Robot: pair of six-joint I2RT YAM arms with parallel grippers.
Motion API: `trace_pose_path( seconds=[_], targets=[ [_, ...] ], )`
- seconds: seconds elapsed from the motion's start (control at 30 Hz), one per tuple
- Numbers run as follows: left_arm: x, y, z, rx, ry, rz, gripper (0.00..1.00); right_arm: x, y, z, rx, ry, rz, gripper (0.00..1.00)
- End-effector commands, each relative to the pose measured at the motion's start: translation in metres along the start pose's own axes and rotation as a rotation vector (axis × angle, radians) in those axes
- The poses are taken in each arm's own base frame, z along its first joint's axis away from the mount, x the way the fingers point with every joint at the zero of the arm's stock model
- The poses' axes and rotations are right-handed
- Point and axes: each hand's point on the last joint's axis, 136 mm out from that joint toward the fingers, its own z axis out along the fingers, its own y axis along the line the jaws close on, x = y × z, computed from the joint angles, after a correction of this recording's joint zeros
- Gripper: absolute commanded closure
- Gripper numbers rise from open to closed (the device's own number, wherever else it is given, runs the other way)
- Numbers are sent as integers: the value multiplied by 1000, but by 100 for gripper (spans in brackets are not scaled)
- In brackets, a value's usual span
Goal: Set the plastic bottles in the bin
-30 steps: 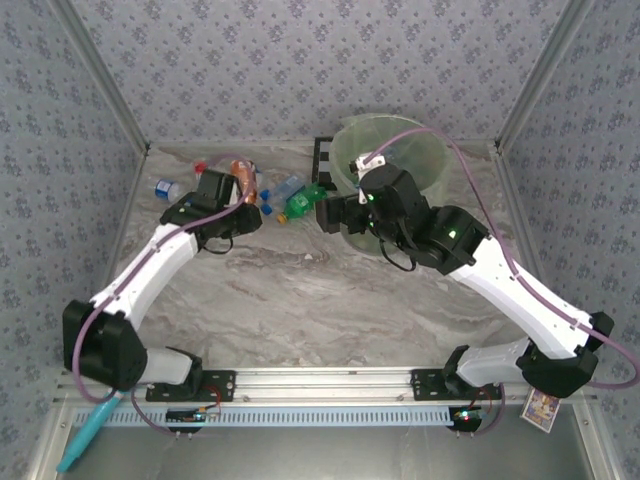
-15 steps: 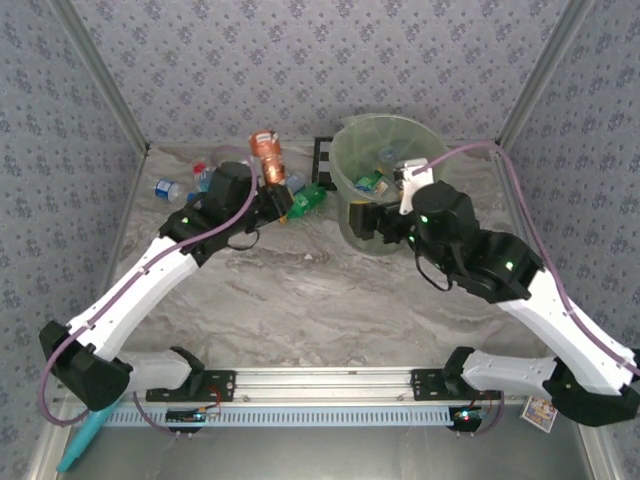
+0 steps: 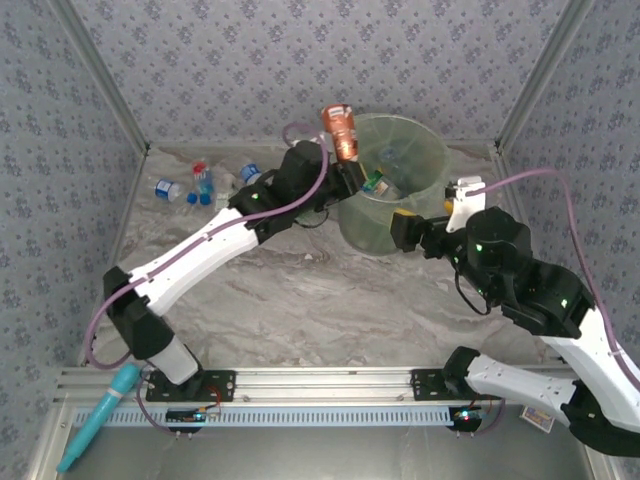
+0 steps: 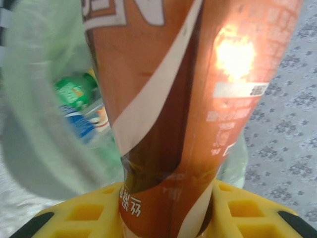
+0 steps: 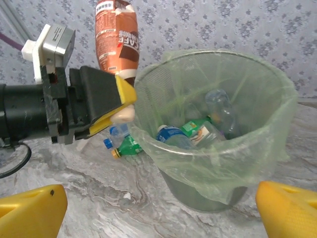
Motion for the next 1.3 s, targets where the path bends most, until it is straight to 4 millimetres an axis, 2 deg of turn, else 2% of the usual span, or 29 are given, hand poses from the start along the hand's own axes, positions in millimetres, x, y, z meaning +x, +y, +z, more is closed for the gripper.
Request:
trace_pose_path(
  seconds=[0.0, 0.27, 0.37, 0.4, 0.53, 0.6, 0.7, 0.73, 1.0, 1.17, 1.27],
  targets=[
    [-12, -37, 4, 113, -45, -65, 64, 3, -15, -7, 52, 1, -33, 0],
    [-7, -61, 41, 170, -18, -140, 63, 0, -29, -19, 88, -23, -42, 1],
    [-7, -72, 49, 189, -1, -149, 62, -1, -32, -22, 93, -24, -40, 0],
    [-7, -74, 51, 191, 3, -150, 60, 0, -32, -22, 96, -22, -42, 0],
    [-9, -79, 50, 185, 3, -136, 30, 1, -36, -24, 110, -22, -43, 0],
    [-11, -81, 47, 187, -1, -128, 20, 1, -36, -24, 111, -21, -45, 1],
    [-15, -84, 39, 188, -18, -110, 18, 1, -36, -23, 113, -22, -45, 0],
    [-17, -85, 36, 186, -25, -104, 15, 1, -36, -22, 112, -22, -46, 0],
    [-31, -75, 11, 140, -75, -50, 13, -1, -23, -7, 82, -8, -40, 0],
    [-44, -56, -7, 98, -112, -42, 12, 1, -14, 4, 58, 8, -27, 0],
    [-47, -35, -17, 56, -119, -43, 12, -1, -8, 11, 48, 6, -20, 0]
  ],
)
